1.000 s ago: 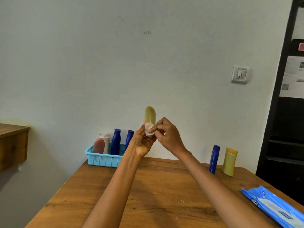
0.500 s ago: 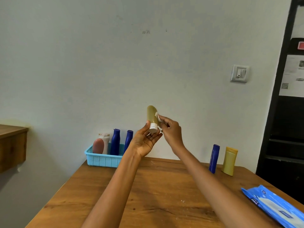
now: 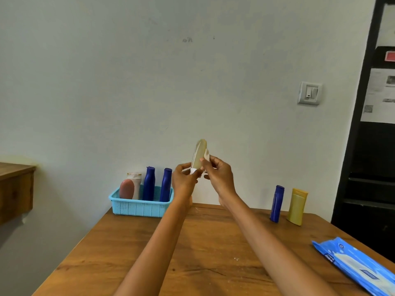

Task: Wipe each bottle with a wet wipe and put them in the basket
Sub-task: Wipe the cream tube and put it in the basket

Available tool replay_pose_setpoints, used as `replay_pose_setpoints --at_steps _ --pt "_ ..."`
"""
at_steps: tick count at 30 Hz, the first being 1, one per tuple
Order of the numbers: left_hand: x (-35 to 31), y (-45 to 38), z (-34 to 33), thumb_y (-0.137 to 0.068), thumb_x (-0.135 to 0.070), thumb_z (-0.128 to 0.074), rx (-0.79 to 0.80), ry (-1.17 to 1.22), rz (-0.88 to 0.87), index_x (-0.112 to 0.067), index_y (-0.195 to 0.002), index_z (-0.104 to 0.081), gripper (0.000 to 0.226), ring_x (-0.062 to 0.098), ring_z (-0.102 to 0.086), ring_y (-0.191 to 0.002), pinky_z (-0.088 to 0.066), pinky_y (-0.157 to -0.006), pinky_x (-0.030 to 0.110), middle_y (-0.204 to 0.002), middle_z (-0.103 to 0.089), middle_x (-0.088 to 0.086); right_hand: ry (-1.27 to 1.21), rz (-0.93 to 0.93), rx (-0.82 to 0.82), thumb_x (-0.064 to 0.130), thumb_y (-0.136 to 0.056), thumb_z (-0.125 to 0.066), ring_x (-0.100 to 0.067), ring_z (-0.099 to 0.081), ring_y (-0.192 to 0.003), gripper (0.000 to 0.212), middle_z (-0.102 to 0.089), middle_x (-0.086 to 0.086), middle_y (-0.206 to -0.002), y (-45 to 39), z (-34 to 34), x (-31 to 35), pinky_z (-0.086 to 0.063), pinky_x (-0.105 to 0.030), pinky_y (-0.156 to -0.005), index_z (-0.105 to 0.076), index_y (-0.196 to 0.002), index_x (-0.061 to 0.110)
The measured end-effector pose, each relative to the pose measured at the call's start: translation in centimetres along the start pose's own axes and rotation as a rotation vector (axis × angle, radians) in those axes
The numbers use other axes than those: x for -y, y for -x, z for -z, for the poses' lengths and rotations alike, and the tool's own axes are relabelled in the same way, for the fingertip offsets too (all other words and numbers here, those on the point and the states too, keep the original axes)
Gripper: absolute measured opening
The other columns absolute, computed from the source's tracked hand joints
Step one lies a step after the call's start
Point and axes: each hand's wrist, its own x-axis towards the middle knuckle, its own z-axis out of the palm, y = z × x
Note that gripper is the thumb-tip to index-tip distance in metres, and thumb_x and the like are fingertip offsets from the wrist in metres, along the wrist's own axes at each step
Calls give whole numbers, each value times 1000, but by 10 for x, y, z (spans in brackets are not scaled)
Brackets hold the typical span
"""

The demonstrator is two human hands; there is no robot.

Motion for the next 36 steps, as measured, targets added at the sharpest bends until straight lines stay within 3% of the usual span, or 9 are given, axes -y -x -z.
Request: replay_pose_setpoints --at_steps 4,8,12,16,20,28,30,33,36 --pt "-2 3 0 -81 -21 -71 58 -256 -268 -15 -119 -53 42 13 -60 -91 -49 -75 22 -104 -61 -3 -186 -111 -92 23 -89 -61 -21 -67 -88 16 -71 -6 -92 -5 5 -5 -57 -28 -72 -68 -99 12" --pt "-6 5 1 -89 -13 -62 221 106 -37 -10 -126 -49 39 13 -65 -90 -55 -77 24 -104 -63 2 -422 -200 -36 17 -90 -61 -22 -66 -91 25 -68 -13 -102 -15 16 0 -56 -25 -72 -65 -111 5" --pt "-6 7 2 -89 0 -57 353 349 131 0 -120 -55 31 17 -65 -91 -54 -80 25 -97 -67 6 -324 -106 -5 13 -90 -60 -20 -65 -94 28 -67 -10 -108 -17 22 0 -56 -24 -74 -63 -116 5" --pt "-4 11 -6 -84 -6 -64 327 223 91 -6 -122 -54 39 18 -65 -97 -52 -82 28 -104 -68 9 -286 -80 -125 12 -88 -62 -24 -64 -98 27 -68 -9 -109 -19 19 -4 -57 -27 -75 -65 -115 7" --pt "-3 12 -8 -83 -11 -69 298 68 -16 -13 -120 -49 43 22 -63 -103 -53 -85 27 -114 -64 15 -270 -93 -191 29 -86 -67 -22 -67 -92 24 -71 -6 -99 -16 14 -9 -58 -29 -73 -71 -103 12" --pt "-8 15 -12 -83 -6 -66 334 203 52 -10 -119 -54 39 27 -68 -97 -55 -87 36 -110 -66 19 -193 -100 -194 19 -92 -55 -24 -64 -90 19 -69 -8 -93 -14 24 -7 -54 -33 -74 -70 -96 7" --pt "-7 16 -14 -81 -1 -67 320 297 81 -11 -115 -54 37 29 -67 -98 -54 -90 40 -109 -66 20 -131 -55 -128 20 -92 -52 -21 -62 -86 18 -67 -7 -91 -9 23 1 -49 -26 -68 -68 -93 10" --pt "-6 11 -12 -81 2 -67 265 325 39 -13 -110 -54 35 31 -65 -102 -52 -93 42 -109 -66 21 70 84 -35 28 -91 -58 -13 -62 -92 28 -65 -1 -99 0 20 7 -45 -12 -66 -64 -114 14" --pt "-7 11 -10 -79 -2 -71 215 306 -16 -17 -108 -55 36 30 -65 -102 -52 -93 42 -112 -66 20 245 184 -80 24 -88 -62 -8 -57 -93 37 -61 2 -103 6 18 8 -40 -5 -68 -60 -123 10"
